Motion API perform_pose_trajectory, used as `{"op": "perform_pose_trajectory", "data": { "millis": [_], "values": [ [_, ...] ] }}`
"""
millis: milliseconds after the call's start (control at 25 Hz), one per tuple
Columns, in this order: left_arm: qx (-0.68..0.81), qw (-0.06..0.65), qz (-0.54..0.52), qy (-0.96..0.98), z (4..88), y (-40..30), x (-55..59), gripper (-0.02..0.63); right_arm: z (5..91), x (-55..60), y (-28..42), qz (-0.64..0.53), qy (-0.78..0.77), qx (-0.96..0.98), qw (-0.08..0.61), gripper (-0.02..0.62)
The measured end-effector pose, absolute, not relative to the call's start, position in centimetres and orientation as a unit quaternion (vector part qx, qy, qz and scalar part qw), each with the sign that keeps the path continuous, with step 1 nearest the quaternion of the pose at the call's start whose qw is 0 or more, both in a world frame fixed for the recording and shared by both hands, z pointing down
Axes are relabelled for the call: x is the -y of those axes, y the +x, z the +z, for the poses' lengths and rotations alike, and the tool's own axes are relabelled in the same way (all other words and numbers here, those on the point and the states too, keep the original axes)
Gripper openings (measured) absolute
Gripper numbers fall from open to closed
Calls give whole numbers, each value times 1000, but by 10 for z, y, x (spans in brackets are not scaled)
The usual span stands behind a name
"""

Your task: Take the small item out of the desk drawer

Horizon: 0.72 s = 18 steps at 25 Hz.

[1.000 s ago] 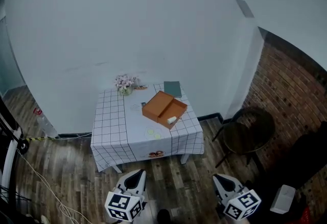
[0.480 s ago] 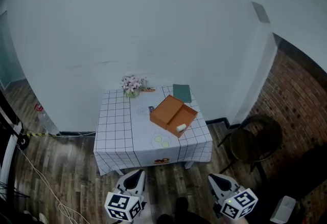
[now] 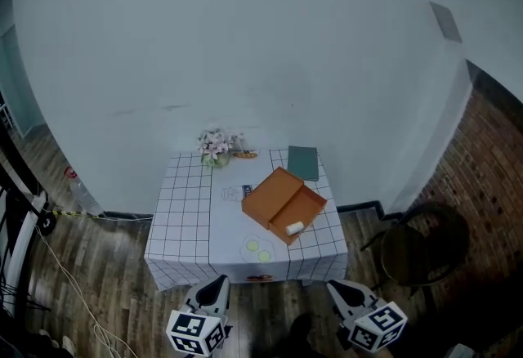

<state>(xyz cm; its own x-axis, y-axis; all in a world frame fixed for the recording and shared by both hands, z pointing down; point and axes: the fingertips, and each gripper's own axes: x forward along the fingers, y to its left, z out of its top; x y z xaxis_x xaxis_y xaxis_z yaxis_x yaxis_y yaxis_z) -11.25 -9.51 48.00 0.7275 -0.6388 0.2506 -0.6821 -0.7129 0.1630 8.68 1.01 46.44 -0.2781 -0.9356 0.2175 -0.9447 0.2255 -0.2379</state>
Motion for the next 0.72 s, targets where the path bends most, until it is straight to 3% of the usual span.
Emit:
{"op": "perform_pose_trajectory", "data": {
  "millis": [360,720],
  "values": [
    [346,115,109,925,473,20,172,10,488,64,222,188,609,770,24,5],
    [359,120,127,917,476,68,209,11,511,119,254,214,563,797,45,5]
  ]
}}
